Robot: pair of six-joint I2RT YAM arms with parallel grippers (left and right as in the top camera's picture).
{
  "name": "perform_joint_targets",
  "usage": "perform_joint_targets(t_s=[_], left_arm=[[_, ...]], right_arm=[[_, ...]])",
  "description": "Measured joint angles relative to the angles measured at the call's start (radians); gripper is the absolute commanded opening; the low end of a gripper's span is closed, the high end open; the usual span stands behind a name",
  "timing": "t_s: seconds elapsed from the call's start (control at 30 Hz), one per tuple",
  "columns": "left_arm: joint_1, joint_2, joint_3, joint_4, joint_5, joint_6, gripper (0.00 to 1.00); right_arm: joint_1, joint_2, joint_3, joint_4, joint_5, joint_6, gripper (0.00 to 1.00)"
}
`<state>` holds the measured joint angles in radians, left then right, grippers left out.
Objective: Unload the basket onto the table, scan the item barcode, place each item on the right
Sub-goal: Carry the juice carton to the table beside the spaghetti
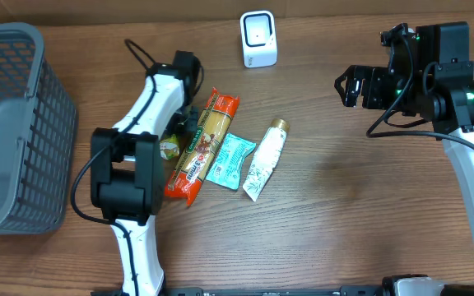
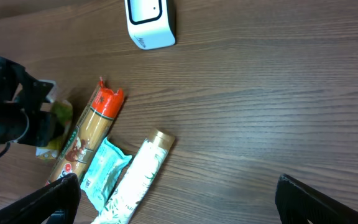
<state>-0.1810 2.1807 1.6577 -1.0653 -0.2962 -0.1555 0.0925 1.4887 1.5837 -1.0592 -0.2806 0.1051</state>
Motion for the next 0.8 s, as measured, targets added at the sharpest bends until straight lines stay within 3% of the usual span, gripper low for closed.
perform_joint_targets(t_s=[0.07,0.17,0.2,0.23,0.57,0.8], left_arm=[[-0.019,0.000,0.000,0.005,0.003,0.000,0.14],[-0.061,0.005,0.001,0.015,0.050,0.003,0.41],[-0.075,0.009,0.001,0.017,0.075,0.003,0.75],[-0.085,0.012,0.002,0.018,0.101,0.002,1.00],[-0.152,0.013,0.028,-0.029,0.310,-0.018,1.00],[-0.126,0.032,0.189,-0.175,0.436,-0.029,0.99]], right_arm=[[0.000,0.000,0.000,0.000,0.000,-0.001,1.00],[0.000,0.000,0.000,0.001,0.000,0.000,1.00],[0.000,0.000,0.000,0.000,0.000,0.000,1.00],[0.000,0.000,0.000,0.000,0.000,0.000,1.00],[0.000,0.000,0.000,0.000,0.000,-0.001,1.00],[0.000,0.000,0.000,-0.030,0.000,-0.001,1.00]])
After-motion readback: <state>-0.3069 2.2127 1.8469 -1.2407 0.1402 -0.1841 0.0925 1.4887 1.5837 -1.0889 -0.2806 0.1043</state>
